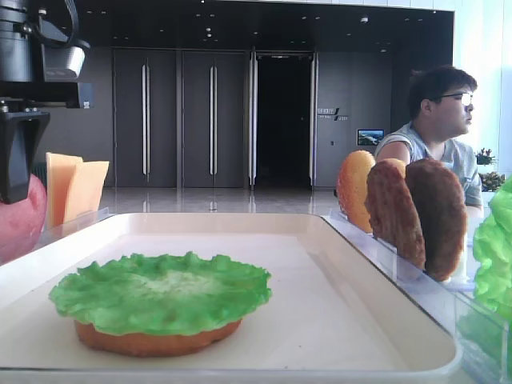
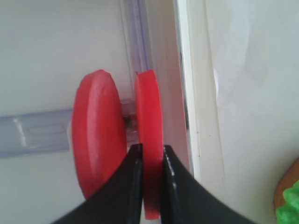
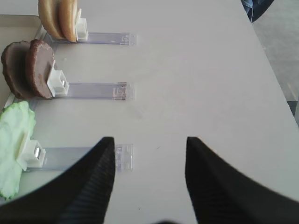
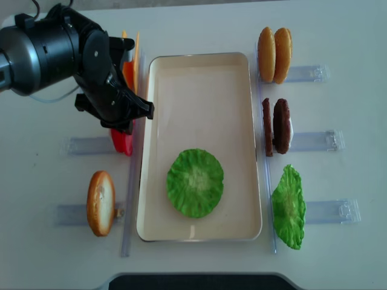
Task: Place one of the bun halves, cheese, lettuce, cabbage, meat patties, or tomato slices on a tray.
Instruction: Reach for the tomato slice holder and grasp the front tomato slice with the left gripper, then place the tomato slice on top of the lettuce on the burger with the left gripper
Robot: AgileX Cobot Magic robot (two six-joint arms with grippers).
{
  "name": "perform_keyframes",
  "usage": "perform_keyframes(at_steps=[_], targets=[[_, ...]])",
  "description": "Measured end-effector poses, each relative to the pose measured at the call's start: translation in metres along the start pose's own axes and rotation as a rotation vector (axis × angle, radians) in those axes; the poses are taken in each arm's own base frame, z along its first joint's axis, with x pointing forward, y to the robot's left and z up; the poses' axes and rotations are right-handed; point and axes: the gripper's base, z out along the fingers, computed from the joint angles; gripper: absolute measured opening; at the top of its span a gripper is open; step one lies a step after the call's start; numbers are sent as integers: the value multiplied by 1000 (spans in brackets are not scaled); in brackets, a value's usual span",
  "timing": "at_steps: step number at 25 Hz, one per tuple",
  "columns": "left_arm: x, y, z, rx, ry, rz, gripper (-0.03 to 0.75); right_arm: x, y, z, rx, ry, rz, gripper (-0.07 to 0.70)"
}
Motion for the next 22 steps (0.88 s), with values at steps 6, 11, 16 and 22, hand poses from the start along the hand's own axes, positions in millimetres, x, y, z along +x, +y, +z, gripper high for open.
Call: perform_keyframes(at_steps=[6, 11, 16, 22], targets=[[-4, -3, -7, 22, 18, 3, 54, 0, 0, 0, 0, 0, 0, 335], [-8, -5, -14, 42, 29, 2, 54, 0, 0, 0, 0, 0, 0, 335], [-17, -9, -28, 70, 26, 6, 54, 0, 0, 0, 0, 0, 0, 335], [-25, -16, -46, 109, 41, 25, 54, 0, 0, 0, 0, 0, 0, 335]])
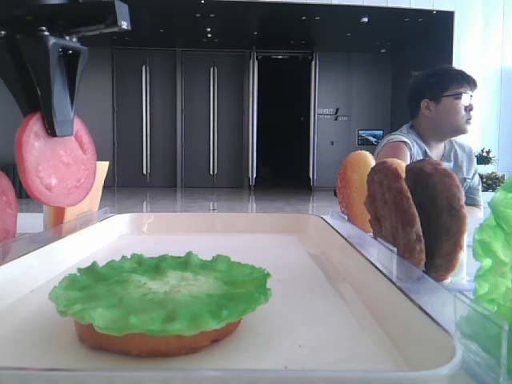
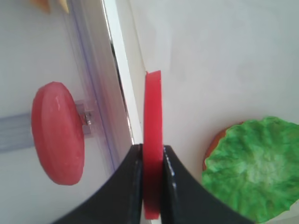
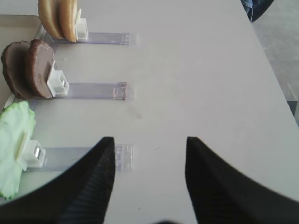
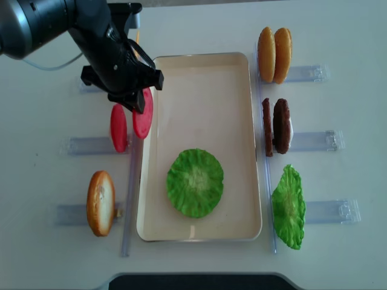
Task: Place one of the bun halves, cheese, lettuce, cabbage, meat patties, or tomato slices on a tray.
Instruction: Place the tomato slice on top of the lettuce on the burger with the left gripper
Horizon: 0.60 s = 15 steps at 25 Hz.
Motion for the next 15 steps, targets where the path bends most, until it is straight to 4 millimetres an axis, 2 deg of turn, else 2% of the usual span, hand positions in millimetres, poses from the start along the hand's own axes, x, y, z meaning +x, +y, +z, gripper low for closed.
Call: perform_keyframes(at_steps=[4, 6, 9, 12, 15], targets=[[7, 3, -11, -18, 42, 11, 54, 0, 0, 0, 0, 0, 0, 335], [12, 4, -23, -16, 35, 11, 54, 0, 0, 0, 0, 0, 0, 335], [25, 4, -52, -10, -11, 27, 54, 0, 0, 0, 0, 0, 0, 335], [48, 2, -72, -6, -48, 51, 54, 0, 0, 0, 0, 0, 0, 335], [75, 4, -72, 1, -54, 61, 54, 0, 0, 0, 0, 0, 0, 335]])
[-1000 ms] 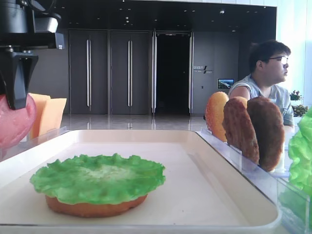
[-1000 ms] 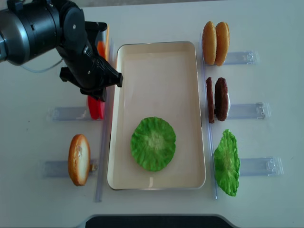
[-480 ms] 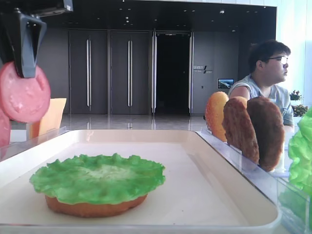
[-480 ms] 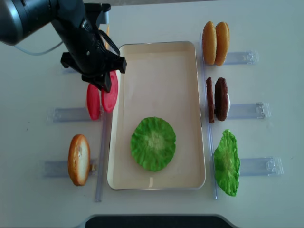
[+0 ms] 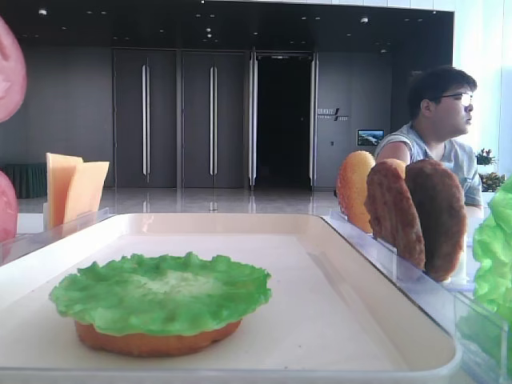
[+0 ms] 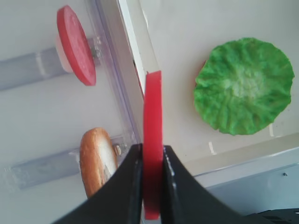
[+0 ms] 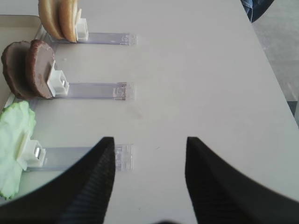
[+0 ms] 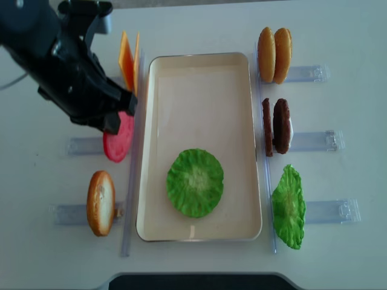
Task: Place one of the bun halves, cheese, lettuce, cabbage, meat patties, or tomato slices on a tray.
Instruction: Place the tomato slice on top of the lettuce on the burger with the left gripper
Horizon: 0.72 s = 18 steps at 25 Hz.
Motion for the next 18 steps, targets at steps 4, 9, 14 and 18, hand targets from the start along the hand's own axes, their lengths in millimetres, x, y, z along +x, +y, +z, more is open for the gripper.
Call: perform_keyframes(at_steps=[4, 9, 14, 18], targets=[[26, 5, 7, 26, -22, -11, 54, 0, 0, 0, 0, 0, 0, 335], [43, 7, 16, 75, -72, -31, 54, 0, 0, 0, 0, 0, 0, 335], [44, -6, 29, 240, -144, 20, 54, 0, 0, 0, 0, 0, 0, 335], [43, -25, 43, 440, -174, 73, 54, 0, 0, 0, 0, 0, 0, 335]])
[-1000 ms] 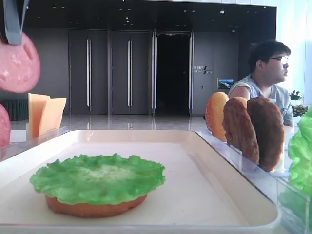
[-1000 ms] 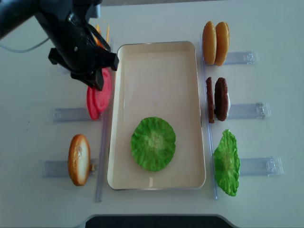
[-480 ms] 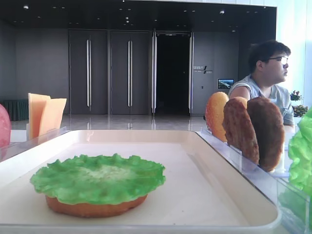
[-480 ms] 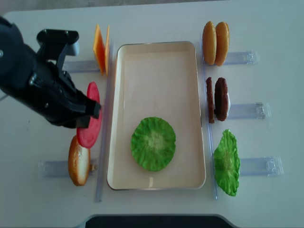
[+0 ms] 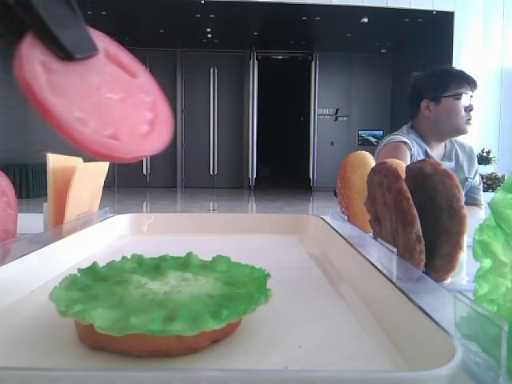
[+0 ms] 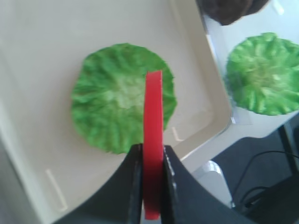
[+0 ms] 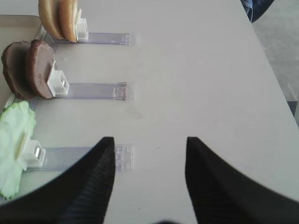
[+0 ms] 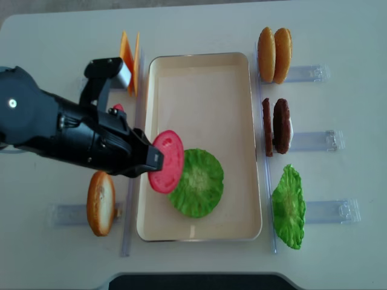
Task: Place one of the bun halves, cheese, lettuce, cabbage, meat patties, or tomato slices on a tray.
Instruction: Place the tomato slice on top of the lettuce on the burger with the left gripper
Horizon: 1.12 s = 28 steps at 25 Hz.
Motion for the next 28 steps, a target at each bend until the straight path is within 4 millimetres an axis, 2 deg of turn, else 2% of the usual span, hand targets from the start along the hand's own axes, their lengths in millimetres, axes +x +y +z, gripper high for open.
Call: perform_keyframes(at_steps=[5, 8, 16, 28], targets=[[-7, -4, 39, 184, 24, -21, 54, 0, 0, 0, 0, 0, 0, 335], [-12, -5, 52, 262, 0, -38, 54, 0, 0, 0, 0, 0, 0, 335], [-11, 3, 78, 268, 42, -39, 54, 0, 0, 0, -12, -1, -7, 335], [-6, 16, 100, 222, 87, -17, 54, 0, 0, 0, -15, -1, -9, 335]])
